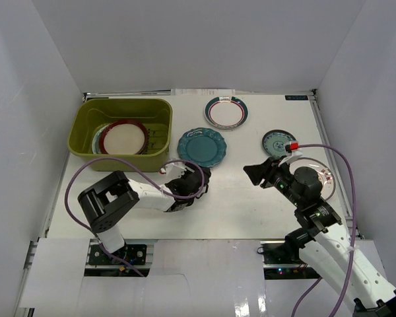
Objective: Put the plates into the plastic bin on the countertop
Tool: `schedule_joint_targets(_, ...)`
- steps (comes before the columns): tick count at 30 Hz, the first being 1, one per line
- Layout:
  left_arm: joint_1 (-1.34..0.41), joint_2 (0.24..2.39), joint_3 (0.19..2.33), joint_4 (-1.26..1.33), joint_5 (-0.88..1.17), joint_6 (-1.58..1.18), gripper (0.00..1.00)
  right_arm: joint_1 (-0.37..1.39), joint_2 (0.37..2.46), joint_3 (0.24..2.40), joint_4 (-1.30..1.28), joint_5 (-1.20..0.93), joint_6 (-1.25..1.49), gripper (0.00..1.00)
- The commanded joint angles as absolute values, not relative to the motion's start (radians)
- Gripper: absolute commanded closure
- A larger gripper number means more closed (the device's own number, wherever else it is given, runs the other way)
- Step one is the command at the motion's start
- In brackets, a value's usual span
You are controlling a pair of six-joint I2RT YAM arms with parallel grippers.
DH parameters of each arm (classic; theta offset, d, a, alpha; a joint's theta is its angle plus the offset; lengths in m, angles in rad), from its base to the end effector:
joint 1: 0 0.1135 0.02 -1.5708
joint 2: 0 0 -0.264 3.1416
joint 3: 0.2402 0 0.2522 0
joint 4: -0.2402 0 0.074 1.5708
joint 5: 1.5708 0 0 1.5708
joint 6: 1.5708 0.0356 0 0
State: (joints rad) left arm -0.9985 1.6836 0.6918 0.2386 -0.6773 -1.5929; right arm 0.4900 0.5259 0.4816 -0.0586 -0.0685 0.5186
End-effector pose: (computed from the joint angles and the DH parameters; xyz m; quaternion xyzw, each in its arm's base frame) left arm 0.1857 -0.2470 0.1340 -0.3797 0.7889 -0.2780 0.3952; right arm 0.1294 0.0718 0.2839 -0.0123 0.7424 0.3457 0.5738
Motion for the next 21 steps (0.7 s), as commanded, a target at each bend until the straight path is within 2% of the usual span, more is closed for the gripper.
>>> schedule_joint_targets(1,-0.973,1.732,0.739,0.218,-0.735,-1.689,0.21,0.485,0.500,0.474,-0.080,-0.112,0.502,0.49)
schedule_joint_targets(14,-0.885,1.960,0.851,0.210,-0.698,-1.781,0.34,0.485,0.454,0.480,-0.137,-0.166,0.468,0.49)
schedule_joint_targets(15,-0.879,1.974,0.853,0.213,-0.699,-1.781,0.40,0.483,0.453,0.476,-0.138,-0.167,0.468,0.49)
schedule_joint_targets(17,-0.873,1.985,0.853,0.229,-0.696,-1.779,0.46,0.485,0.449,0.474,-0.141,-0.175,0.468,0.49)
schedule_joint_targets(18,-0.867,1.993,0.851,0.236,-0.693,-1.776,0.54,0.483,0.448,0.474,-0.143,-0.179,0.468,0.49)
schedule_joint_targets(21,-0.865,2.002,0.838,0.268,-0.692,-1.756,0.62,0.483,0.443,0.474,-0.143,-0.189,0.469,0.49)
